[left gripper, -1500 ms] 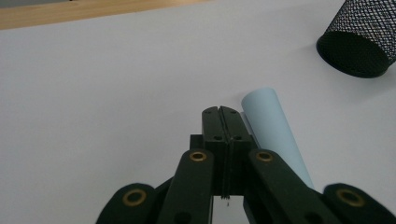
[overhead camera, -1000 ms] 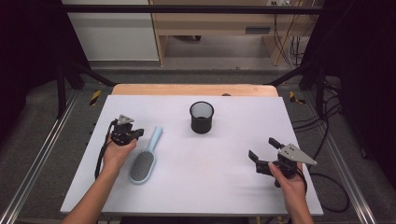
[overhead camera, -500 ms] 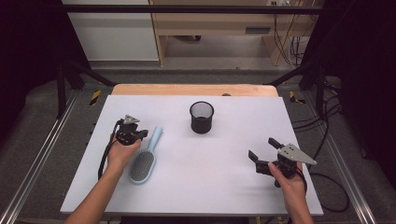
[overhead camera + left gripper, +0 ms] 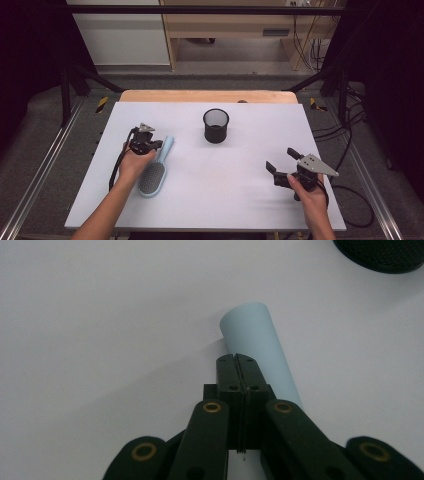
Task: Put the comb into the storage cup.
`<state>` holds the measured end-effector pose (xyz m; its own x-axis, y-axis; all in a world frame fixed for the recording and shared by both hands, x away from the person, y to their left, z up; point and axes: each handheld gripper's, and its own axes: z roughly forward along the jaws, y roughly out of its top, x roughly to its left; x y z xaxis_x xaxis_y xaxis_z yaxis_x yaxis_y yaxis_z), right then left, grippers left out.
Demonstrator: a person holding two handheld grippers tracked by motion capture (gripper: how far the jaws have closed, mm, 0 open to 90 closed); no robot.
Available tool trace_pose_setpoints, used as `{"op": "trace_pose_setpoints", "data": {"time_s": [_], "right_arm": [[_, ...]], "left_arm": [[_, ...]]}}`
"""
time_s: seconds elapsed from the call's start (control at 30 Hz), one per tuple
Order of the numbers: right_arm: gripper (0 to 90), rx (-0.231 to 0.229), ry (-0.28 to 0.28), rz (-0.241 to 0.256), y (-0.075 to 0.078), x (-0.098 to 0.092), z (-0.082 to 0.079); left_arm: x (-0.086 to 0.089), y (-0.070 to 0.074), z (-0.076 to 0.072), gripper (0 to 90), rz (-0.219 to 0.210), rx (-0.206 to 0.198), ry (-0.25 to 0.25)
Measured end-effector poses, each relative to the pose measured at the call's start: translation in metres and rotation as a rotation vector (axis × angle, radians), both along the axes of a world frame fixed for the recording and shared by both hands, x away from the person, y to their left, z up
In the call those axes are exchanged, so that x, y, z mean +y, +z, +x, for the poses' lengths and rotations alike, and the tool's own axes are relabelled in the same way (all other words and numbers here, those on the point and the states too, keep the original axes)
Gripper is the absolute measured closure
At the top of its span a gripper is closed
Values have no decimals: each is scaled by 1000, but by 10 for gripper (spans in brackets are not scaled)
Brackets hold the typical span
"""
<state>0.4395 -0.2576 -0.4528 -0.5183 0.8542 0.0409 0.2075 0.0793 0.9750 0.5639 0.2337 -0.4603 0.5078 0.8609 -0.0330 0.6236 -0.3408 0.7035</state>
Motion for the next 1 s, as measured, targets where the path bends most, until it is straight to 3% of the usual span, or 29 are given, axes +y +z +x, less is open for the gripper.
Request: {"op": "trace_pose_setpoints", "data": {"time_s": [0.37,0.57,0.8,1.0], "right_arm": [[55,7,1,4,-1,0,0],[55,10,4,-3,-1,0,1],[56,8,7,-4,0,0,0],[55,11,9,-3,0,0,0]], "left_arm": [[-10,1,6,900,27,30,-24],[-24,4,5,900,67,44,-82],[-49,8,2,900,154,46,-172],[-68,11,-2,900,190,49,-240]]}}
